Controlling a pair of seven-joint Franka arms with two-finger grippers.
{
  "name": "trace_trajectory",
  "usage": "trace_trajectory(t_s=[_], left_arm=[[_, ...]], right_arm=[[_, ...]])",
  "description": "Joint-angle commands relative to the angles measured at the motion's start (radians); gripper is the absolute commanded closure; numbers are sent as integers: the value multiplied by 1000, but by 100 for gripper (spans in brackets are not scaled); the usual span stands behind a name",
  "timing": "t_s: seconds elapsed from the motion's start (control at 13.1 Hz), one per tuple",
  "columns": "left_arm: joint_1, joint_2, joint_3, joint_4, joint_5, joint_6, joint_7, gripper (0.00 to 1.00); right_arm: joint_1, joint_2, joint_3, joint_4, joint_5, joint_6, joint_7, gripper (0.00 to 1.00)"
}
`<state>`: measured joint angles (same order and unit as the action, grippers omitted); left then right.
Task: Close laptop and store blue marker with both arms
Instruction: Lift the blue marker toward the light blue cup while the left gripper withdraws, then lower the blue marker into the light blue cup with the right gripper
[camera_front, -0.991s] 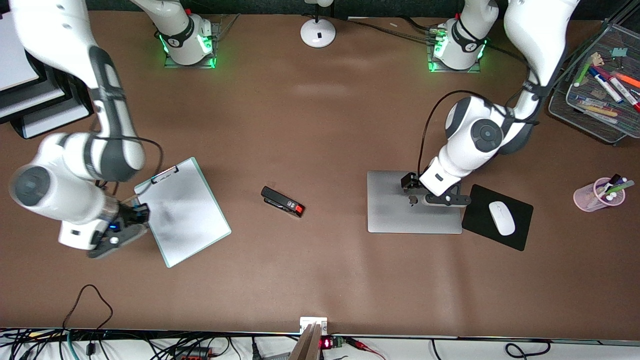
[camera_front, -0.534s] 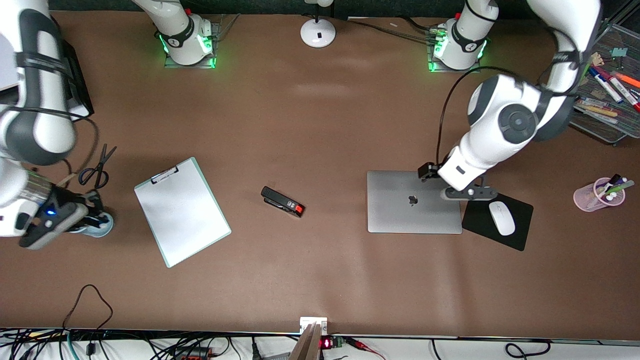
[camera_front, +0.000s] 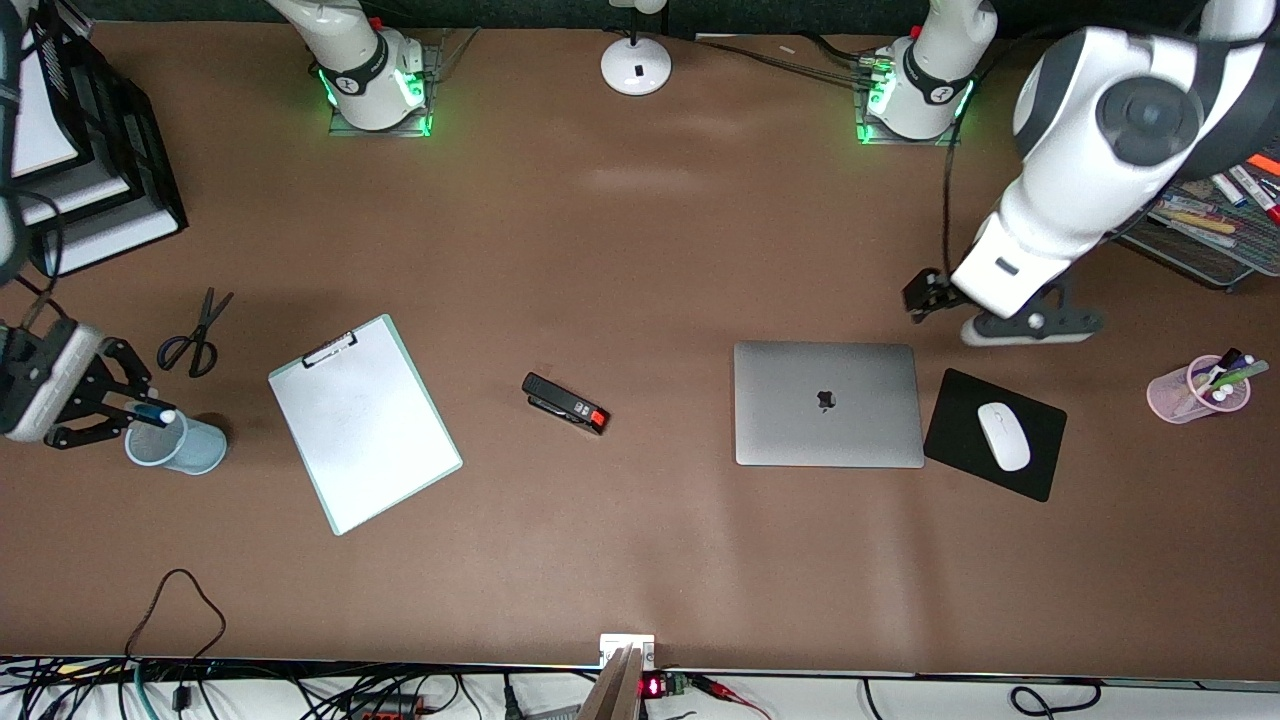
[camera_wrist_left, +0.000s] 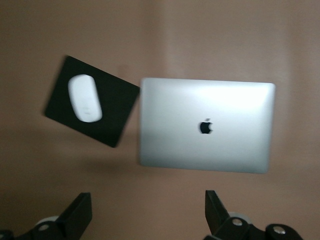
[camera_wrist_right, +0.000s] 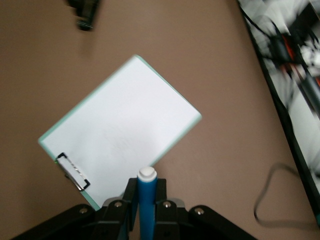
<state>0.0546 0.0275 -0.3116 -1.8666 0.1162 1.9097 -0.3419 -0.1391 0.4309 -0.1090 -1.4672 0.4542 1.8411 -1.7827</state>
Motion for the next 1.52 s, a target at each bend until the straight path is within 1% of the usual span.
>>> trace_trajectory(t_s=[0.0, 0.08, 0.23, 0.38, 0.53, 0.76, 0.91, 0.99, 1.22, 1.45], left_arm=[[7, -67, -14, -5, 48, -53, 11, 0], [7, -76, -12, 6, 48, -69, 11, 0], [7, -77, -6, 73, 48, -122, 11, 0], [7, -75, -3, 139, 48, -200, 26, 0], [16, -77, -1, 173, 46, -233, 55, 0], [42, -77, -3, 234, 39, -311, 130, 0], [45, -78, -6, 242, 31, -340, 136, 0], [45, -96, -6, 242, 27, -350, 139, 0], [57, -113, -6, 242, -22, -376, 141, 0], [74, -121, 6, 242, -56, -382, 190, 0]], right_arm=[[-78, -3, 6, -16, 86, -130, -206, 98], [-98, 6, 6, -16, 102, -160, -249, 98], [-132, 14, 6, -15, 138, -201, -335, 98], [-161, 32, 8, -15, 144, -203, -415, 99], [-188, 49, 8, -12, 197, -203, -457, 99], [-194, 121, 8, 94, 218, -207, -570, 99], [-201, 138, 9, 111, 212, -241, -612, 99], [-201, 152, 8, 114, 205, -259, -642, 99], [-217, 183, 8, 120, 202, -313, -705, 99], [-235, 198, 8, 128, 208, -310, -785, 99]])
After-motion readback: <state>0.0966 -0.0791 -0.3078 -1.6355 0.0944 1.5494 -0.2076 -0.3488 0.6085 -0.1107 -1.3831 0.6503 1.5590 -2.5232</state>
